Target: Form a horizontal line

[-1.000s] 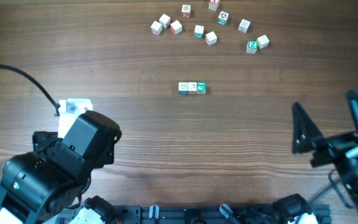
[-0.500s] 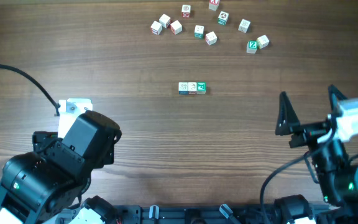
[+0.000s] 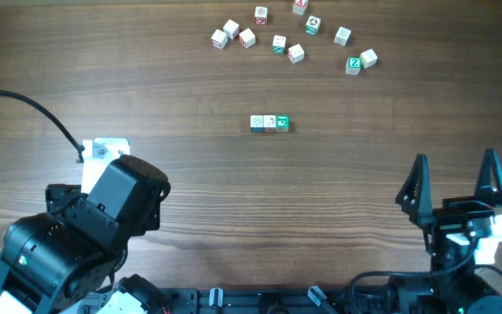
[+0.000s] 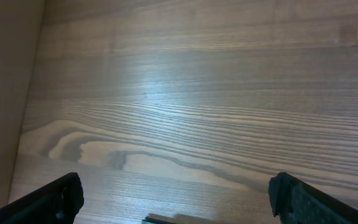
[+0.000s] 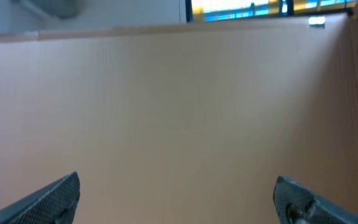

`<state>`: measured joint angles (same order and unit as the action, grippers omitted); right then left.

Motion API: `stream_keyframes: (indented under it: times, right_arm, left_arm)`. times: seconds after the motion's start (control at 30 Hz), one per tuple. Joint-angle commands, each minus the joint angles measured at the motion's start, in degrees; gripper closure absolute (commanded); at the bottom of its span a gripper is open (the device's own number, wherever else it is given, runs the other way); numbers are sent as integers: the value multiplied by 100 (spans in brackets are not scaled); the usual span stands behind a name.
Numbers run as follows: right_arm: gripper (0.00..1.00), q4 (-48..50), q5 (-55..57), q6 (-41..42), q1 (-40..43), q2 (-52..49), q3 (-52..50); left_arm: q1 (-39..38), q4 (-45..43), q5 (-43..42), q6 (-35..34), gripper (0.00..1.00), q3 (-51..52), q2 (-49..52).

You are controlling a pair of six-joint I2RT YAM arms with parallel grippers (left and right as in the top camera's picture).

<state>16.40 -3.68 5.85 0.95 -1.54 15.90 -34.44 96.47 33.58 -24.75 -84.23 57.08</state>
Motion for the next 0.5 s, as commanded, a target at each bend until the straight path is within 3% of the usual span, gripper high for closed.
stream_keyframes:
  times: [0.0, 0.27, 0.47]
  right_arm:
    - [0, 739, -326, 396, 105, 133, -601]
    - [0, 1530, -282, 498, 173, 136, -1563]
    - [0, 1193, -214, 466, 275, 136, -1561]
  left_arm:
    - [20, 2, 35, -120, 0, -9, -13]
    - [20, 2, 35, -120, 0, -9, -13]
    - [20, 2, 35, -120, 0, -9, -13]
